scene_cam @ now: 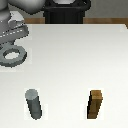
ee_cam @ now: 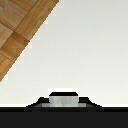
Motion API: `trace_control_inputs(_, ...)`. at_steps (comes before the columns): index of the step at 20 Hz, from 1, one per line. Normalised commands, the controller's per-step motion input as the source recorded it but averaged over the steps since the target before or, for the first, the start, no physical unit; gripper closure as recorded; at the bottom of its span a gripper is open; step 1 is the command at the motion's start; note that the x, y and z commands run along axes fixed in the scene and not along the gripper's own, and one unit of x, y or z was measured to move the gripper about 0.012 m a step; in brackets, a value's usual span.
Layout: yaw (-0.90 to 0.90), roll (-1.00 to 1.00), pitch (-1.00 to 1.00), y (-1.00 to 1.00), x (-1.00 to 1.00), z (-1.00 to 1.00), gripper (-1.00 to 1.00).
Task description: Put the loop with the handle onto the peg.
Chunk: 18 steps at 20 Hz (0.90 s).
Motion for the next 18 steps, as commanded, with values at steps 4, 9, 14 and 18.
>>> trace_control_inputs(4,0.0,0.0,0.0,0.0,1.0,0.0,1.0)
trace_control_inputs(9,0.0,0.0,0.0,0.5,0.4,0.0,1.0)
trace_control_inputs(14,0.0,0.0,0.0,0.6,0.0,0.0,1.0)
trace_control_inputs(18,0.0,0.0,0.0,0.0,0.75,0.0,1.0)
